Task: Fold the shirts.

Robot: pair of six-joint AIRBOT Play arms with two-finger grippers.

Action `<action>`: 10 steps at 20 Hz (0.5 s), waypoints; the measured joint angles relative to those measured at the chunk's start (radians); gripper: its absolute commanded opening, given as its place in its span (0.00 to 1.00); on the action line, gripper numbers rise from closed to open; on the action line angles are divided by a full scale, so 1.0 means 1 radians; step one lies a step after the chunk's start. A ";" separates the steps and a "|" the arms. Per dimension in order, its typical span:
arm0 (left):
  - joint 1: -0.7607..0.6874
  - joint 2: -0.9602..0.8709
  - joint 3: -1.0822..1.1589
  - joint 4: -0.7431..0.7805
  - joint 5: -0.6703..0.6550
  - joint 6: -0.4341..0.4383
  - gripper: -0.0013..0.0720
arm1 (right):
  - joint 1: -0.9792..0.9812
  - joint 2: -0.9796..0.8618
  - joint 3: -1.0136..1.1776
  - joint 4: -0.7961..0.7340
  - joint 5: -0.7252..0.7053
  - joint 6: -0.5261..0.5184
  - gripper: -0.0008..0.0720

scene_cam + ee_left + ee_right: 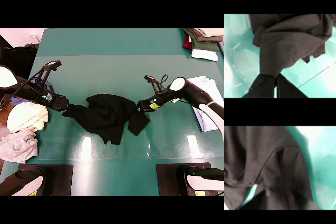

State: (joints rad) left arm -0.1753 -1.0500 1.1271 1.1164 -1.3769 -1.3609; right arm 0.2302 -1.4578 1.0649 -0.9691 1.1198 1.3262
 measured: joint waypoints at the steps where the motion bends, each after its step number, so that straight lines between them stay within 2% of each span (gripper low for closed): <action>1: 0.000 0.000 0.001 0.000 0.000 0.000 0.05 | 0.002 -0.014 0.008 0.004 0.002 -0.002 0.04; 5: 0.000 0.000 0.004 0.000 -0.002 -0.004 0.05 | 0.005 -0.018 0.022 0.001 0.009 -0.020 0.04; 10: 0.042 0.001 0.182 0.000 0.003 -0.029 0.05 | -0.058 0.161 0.125 -0.019 -0.017 -0.030 0.04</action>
State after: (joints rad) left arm -0.1333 -1.0489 1.3094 1.1168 -1.3743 -1.3903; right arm 0.1719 -1.2972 1.1896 -0.9886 1.1030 1.2964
